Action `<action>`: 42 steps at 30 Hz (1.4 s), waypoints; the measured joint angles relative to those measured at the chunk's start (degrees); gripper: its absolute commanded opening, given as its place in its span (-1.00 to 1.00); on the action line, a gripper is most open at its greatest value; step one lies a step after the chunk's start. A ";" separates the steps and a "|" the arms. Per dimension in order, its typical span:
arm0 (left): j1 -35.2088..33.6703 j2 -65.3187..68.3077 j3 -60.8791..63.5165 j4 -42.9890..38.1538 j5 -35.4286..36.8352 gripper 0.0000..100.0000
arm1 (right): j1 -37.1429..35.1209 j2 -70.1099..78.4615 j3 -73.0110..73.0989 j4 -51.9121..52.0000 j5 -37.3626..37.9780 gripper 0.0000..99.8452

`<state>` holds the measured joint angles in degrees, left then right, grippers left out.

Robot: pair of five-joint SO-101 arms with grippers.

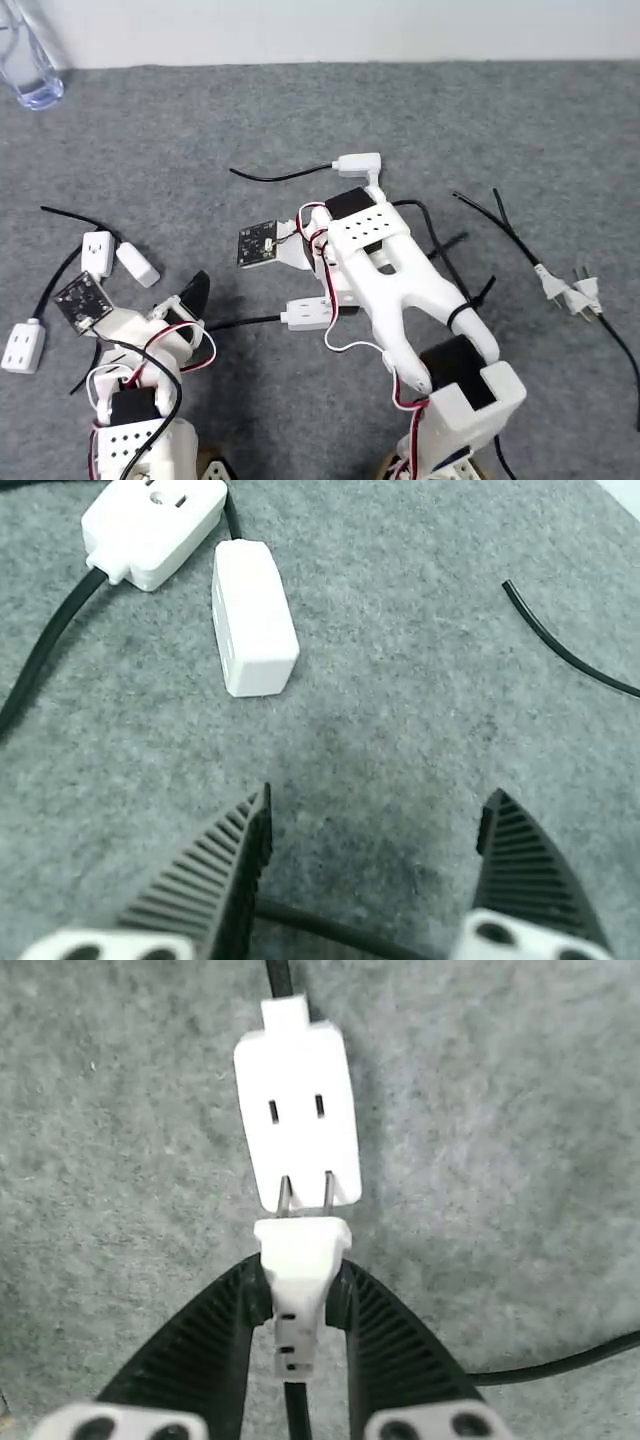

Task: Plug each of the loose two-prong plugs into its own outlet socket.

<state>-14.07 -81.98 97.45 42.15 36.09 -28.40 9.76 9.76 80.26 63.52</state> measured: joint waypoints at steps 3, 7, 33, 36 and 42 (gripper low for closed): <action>0.00 0.00 0.00 0.00 0.00 -0.36 | 0.00 0.00 0.09 0.00 0.00 -0.98; 0.26 0.00 0.00 0.00 0.00 -0.36 | 0.00 0.00 0.09 0.09 0.00 -0.98; 0.26 0.00 0.00 0.00 0.00 -0.36 | 16.18 0.09 10.37 -6.77 6.24 -0.98; 0.26 0.00 0.00 0.00 0.00 -0.36 | 17.23 0.09 13.19 -9.23 6.51 -0.96; 0.26 0.00 0.00 0.00 0.00 -0.36 | 17.14 0.09 14.33 -10.11 6.68 -0.63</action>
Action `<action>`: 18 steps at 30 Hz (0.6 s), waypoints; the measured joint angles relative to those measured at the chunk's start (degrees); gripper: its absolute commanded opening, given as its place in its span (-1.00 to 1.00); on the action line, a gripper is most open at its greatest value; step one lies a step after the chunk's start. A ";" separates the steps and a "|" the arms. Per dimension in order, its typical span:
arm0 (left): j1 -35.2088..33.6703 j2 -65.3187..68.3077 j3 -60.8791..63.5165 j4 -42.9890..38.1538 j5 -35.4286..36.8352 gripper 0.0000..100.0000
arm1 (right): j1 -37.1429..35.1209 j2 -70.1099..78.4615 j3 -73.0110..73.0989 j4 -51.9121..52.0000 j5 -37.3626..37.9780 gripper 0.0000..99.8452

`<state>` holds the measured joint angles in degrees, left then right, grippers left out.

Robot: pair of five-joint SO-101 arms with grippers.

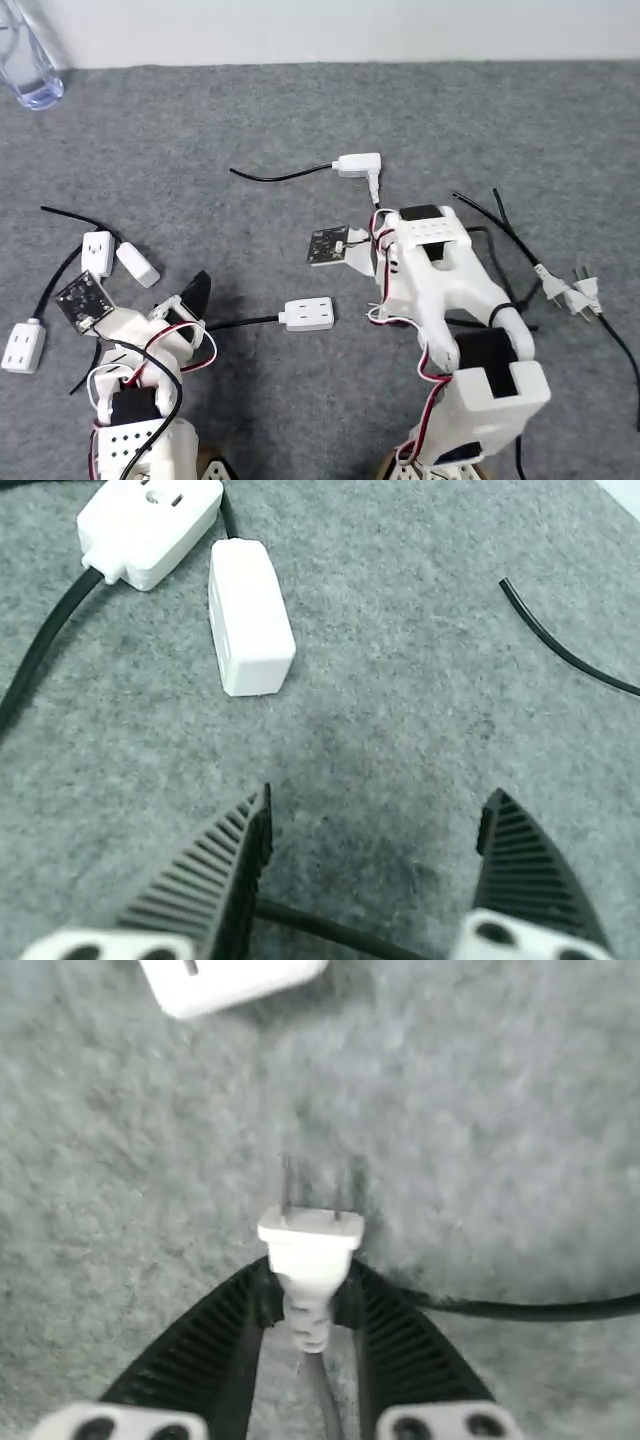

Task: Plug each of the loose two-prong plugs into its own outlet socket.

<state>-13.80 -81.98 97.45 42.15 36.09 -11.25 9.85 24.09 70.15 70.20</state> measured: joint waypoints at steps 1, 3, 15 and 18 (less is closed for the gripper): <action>0.00 0.00 0.00 0.00 0.00 -0.36 | 0.00 0.00 0.00 0.09 0.00 -0.62; 0.00 0.00 0.00 0.00 0.00 -0.36 | -0.44 0.00 0.00 0.18 0.00 -0.64; 0.00 0.00 0.00 0.00 0.00 -0.36 | -0.26 -2.73 0.00 0.18 0.00 -0.65; 0.00 0.00 0.00 0.00 0.00 -0.36 | -0.35 -3.25 0.09 0.09 0.00 -0.65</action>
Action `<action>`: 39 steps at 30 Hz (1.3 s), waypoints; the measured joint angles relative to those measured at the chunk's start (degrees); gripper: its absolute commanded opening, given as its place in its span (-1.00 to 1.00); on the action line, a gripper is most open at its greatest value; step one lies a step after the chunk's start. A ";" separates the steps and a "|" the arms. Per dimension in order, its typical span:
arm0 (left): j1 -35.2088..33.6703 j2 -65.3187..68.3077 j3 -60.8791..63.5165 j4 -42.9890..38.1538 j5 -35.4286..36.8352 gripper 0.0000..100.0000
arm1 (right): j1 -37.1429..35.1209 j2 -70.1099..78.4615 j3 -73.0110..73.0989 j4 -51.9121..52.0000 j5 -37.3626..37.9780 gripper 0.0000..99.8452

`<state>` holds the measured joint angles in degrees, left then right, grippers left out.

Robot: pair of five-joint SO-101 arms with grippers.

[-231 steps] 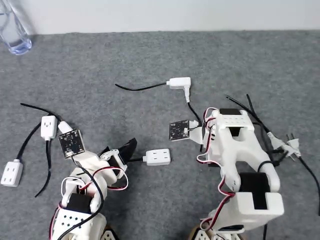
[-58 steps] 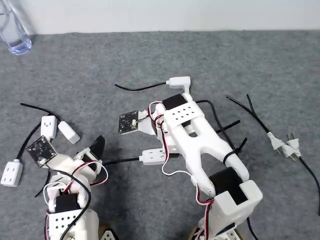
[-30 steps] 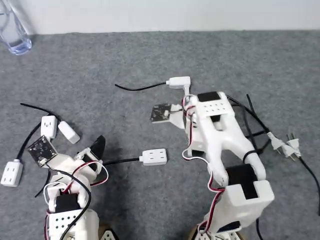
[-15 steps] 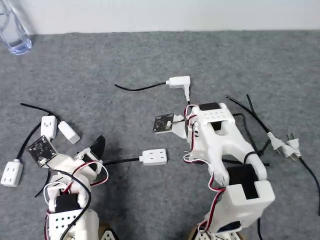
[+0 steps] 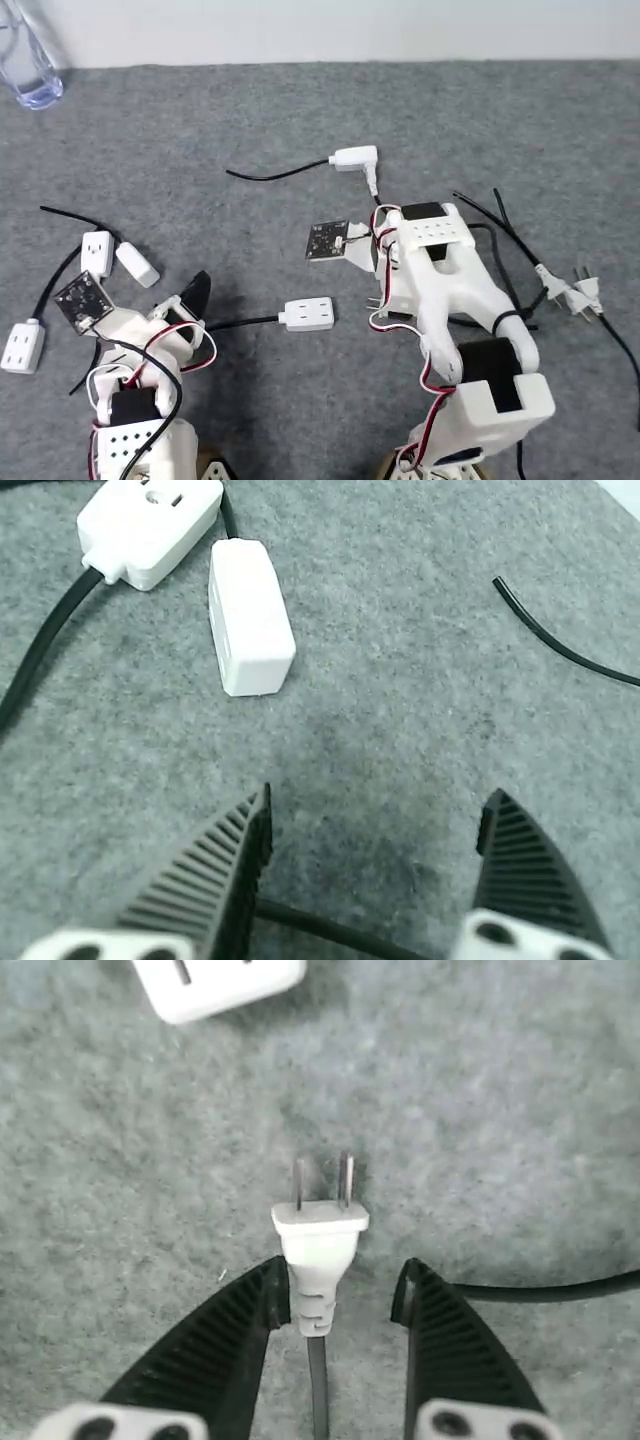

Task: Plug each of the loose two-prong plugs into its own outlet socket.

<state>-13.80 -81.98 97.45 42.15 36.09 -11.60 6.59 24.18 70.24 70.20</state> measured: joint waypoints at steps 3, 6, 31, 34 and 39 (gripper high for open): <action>0.00 0.00 0.00 0.00 0.00 -0.36 | -1.41 0.00 1.58 -0.18 0.00 -0.65; 0.00 0.00 0.00 0.00 0.00 -0.36 | -3.34 0.09 1.85 -0.44 0.00 -0.65; 0.00 0.00 0.00 0.00 0.00 -0.36 | -3.52 -0.18 6.86 -6.15 0.00 -0.74; 0.00 0.00 0.00 0.00 0.00 -0.36 | -3.43 -0.09 6.77 -6.86 1.76 -0.91; 0.00 0.00 0.00 0.00 0.00 -0.36 | -3.34 0.44 6.07 -7.12 5.01 -0.98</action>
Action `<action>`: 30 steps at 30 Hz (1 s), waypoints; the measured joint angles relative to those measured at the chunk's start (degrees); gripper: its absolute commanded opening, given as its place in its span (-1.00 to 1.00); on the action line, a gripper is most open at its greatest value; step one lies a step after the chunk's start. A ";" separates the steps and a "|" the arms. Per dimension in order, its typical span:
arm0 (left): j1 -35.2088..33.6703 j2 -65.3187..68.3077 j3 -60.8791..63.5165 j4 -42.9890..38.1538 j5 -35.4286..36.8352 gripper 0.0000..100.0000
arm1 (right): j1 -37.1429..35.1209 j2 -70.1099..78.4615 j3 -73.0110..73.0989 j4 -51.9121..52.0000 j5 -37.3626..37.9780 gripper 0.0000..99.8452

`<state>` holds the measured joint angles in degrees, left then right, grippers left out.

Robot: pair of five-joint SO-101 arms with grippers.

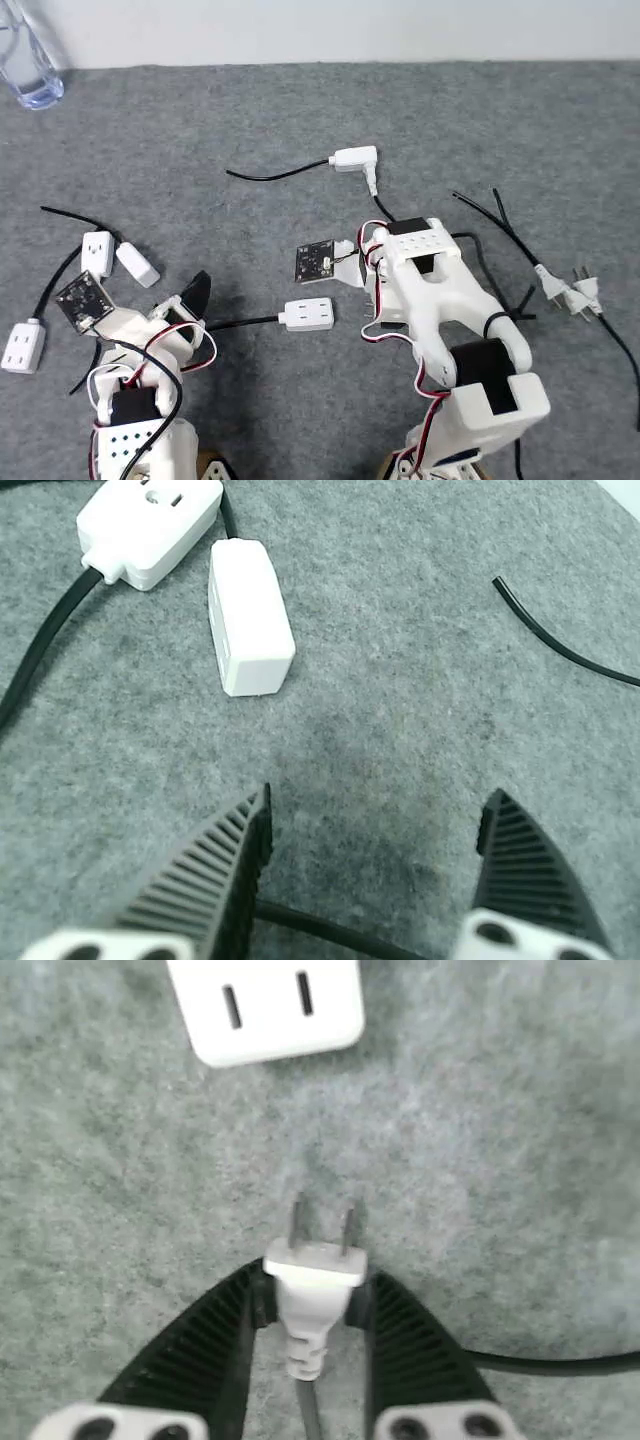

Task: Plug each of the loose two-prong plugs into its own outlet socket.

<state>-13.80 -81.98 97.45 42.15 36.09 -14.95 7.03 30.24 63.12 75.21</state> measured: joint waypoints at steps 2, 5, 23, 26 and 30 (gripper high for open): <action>0.00 0.00 0.00 0.00 0.00 -0.36 | 0.00 0.00 0.00 0.00 0.35 -0.98; 0.00 0.00 0.00 0.00 0.00 -0.36 | 0.00 0.00 0.00 0.00 0.53 -0.98; 22.77 0.00 0.00 -7.21 4.22 -0.36 | -15.38 -23.74 -4.75 15.82 -24.44 -0.98; 25.85 0.00 0.00 -7.21 4.40 -0.36 | -17.14 -24.00 -7.82 18.73 -26.37 -0.98; 26.46 0.00 0.00 -7.21 4.40 -0.36 | -20.04 -24.00 -11.60 22.07 -28.31 -0.98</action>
<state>12.66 -81.98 97.45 34.95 40.48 -34.99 -16.97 18.64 85.19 46.90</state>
